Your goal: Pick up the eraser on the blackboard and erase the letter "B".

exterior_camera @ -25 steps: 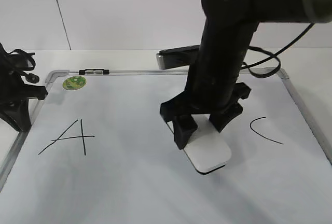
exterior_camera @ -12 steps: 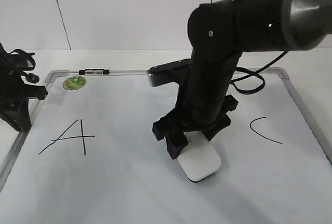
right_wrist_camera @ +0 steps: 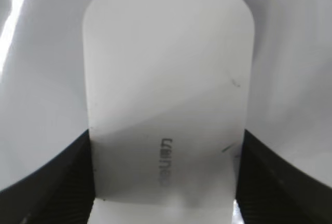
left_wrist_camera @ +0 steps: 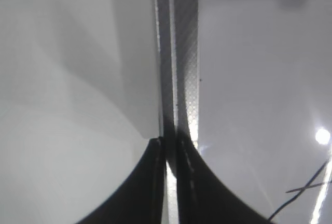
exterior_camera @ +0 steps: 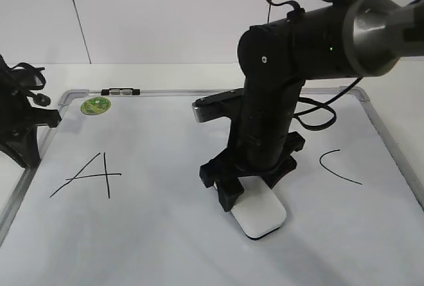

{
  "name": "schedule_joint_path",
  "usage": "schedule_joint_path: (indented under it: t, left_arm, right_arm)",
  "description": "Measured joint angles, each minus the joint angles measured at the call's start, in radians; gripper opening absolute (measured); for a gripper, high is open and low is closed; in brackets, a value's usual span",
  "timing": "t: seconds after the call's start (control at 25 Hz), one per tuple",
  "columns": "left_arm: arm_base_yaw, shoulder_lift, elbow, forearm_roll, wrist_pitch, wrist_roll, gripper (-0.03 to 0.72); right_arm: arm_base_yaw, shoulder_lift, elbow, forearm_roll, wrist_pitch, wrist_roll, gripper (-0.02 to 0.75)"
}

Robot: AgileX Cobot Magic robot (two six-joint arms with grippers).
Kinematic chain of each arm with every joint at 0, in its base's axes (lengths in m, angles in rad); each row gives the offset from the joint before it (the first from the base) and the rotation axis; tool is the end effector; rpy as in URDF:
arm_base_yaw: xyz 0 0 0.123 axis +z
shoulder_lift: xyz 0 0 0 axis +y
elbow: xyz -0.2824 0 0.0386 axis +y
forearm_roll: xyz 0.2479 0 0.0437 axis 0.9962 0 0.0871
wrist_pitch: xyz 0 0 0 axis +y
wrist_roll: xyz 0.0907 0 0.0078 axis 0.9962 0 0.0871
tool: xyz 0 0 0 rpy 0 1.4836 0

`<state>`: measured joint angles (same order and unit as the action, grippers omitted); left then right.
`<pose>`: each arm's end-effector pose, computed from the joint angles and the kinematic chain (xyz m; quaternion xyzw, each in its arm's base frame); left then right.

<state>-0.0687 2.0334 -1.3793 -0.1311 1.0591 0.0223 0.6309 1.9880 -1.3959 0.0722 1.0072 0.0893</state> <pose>0.3775 -0.0364 0.1520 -0.0118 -0.9980 0.0556 0.0288 0.3077 0.2317 0.1727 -0.2495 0.9674 0.0394 0.0165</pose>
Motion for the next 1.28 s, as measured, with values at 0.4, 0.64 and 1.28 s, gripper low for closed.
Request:
schedule_joint_path:
  t: [0.4,0.64,1.28]
  left_arm:
    - [0.000,0.000,0.000,0.000,0.000,0.000,0.020]
    - [0.000,0.000,0.000,-0.002,0.002,0.000,0.020]
    - [0.000,0.000,0.000,-0.004,0.005,0.000,0.020]
  right_arm:
    - [-0.136,-0.004,0.010,-0.014,0.006,0.007,0.579]
    - [-0.103,-0.004,0.010,-0.015,0.005,0.009,0.579]
    - [0.065,-0.004,0.014,0.005,-0.017,0.015,0.579]
